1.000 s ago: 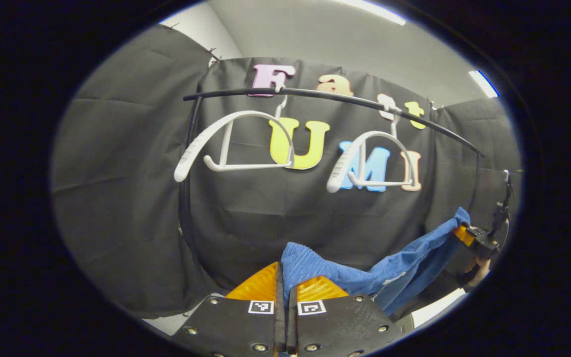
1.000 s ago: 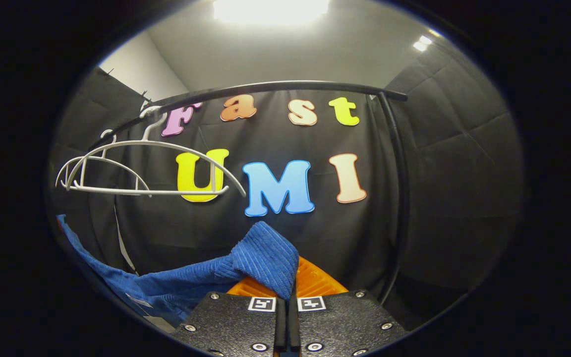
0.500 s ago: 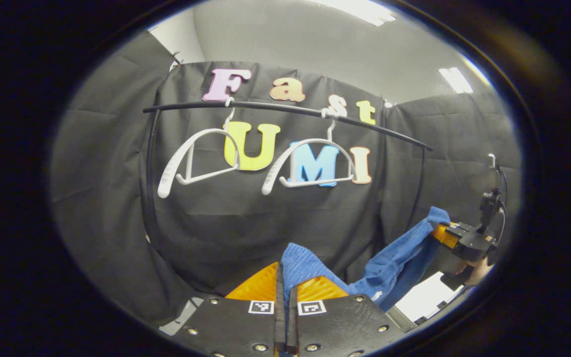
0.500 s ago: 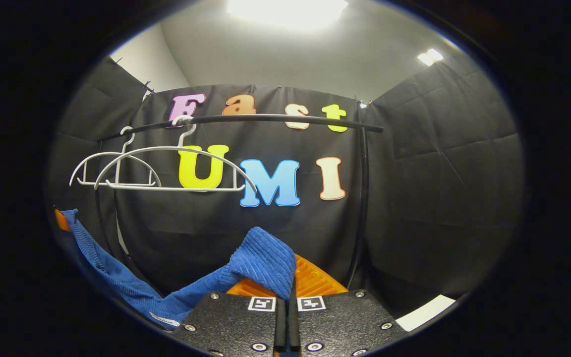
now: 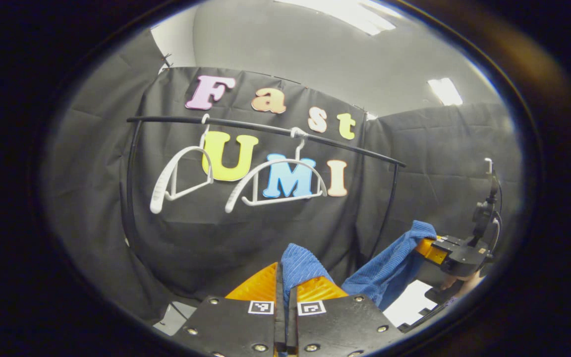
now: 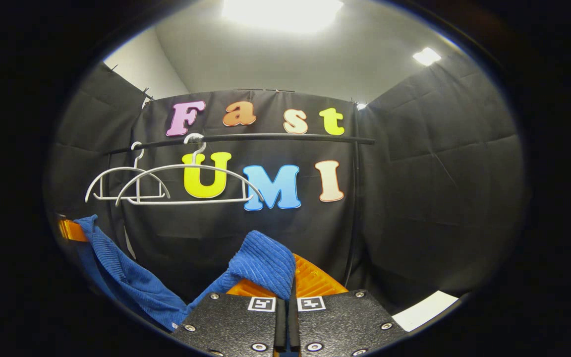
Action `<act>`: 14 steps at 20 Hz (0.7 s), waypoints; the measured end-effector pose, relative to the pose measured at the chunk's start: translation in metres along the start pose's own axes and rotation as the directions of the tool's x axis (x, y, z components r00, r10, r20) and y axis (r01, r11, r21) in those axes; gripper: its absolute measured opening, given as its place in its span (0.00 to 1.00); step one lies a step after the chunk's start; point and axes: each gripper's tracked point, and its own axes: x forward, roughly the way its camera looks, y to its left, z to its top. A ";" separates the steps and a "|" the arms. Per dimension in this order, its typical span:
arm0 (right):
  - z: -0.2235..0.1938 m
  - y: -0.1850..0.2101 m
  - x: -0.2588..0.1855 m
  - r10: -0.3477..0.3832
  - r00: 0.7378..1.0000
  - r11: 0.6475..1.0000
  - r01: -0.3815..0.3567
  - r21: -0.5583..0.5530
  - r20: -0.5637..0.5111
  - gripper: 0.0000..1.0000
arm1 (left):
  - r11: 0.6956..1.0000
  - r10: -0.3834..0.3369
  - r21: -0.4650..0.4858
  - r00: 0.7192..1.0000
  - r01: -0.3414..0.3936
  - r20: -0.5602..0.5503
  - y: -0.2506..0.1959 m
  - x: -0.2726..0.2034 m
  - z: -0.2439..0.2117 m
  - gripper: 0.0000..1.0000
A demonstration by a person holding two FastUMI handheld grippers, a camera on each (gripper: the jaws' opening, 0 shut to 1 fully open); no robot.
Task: Grasp the clothes on the hanger with both hands and then place them into the laundry hamper below.
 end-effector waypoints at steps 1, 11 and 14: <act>-0.008 0.001 -0.001 0.002 1.000 1.000 -0.002 -0.001 -0.021 0.02 | 1.000 0.004 0.010 1.000 -0.004 -0.018 0.000 0.006 -0.011 0.02; -0.139 0.007 -0.010 0.042 0.943 0.997 -0.019 0.072 -0.330 0.02 | 0.998 0.062 0.024 0.965 -0.058 -0.254 0.000 0.037 -0.154 0.02; -0.184 0.014 -0.015 0.060 0.910 0.995 -0.021 0.100 -0.410 0.02 | 0.997 0.067 0.060 0.947 -0.051 -0.315 0.001 0.038 -0.196 0.02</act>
